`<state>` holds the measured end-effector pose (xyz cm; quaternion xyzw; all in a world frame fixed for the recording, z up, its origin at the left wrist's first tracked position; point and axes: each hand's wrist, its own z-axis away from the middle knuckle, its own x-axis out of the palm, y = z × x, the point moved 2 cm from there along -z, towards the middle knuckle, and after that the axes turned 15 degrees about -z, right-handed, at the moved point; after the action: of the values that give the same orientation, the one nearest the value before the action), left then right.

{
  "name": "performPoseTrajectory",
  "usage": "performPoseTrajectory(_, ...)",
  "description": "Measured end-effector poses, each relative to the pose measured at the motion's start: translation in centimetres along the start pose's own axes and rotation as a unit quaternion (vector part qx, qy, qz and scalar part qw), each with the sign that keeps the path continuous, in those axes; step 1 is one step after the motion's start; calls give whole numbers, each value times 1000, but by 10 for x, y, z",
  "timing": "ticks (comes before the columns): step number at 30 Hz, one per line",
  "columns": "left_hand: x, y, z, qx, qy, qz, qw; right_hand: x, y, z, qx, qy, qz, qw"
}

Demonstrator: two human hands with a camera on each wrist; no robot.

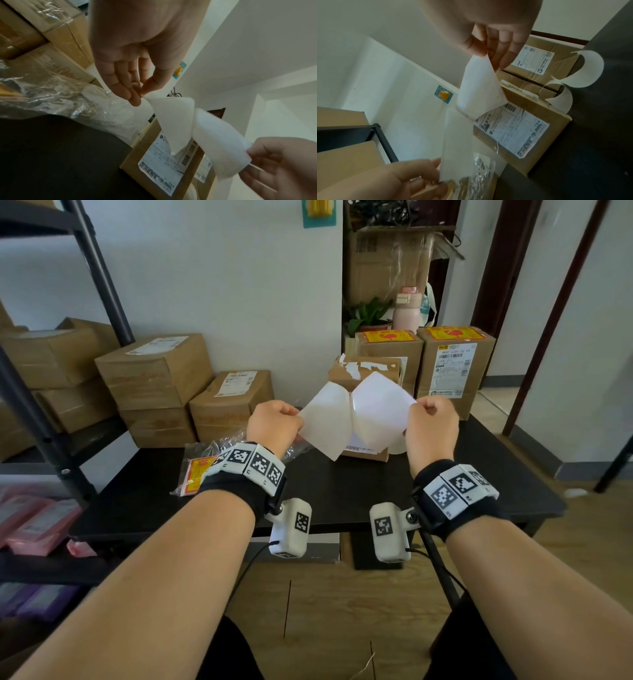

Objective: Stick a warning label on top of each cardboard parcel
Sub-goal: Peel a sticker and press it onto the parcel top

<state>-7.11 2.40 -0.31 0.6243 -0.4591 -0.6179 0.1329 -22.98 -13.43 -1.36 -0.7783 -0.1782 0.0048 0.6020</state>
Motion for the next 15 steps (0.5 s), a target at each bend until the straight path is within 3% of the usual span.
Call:
performPoseTrajectory(4,8,6,6,30,-4,-92,995,-12,-11,-6,-23,42,-41,998)
performPoseTrajectory(8,27,17,14,39,-70,-137,987,-23,-18,-10,-20,69,-66,995)
performPoseTrajectory(12,50,33,27,13,-179,-10,984,-37,-17,-11,-17,72,-67,995)
performPoseTrajectory(15,63,50,39,-18,-268,89,959,-50,-14,-11,-21,76,-63,995)
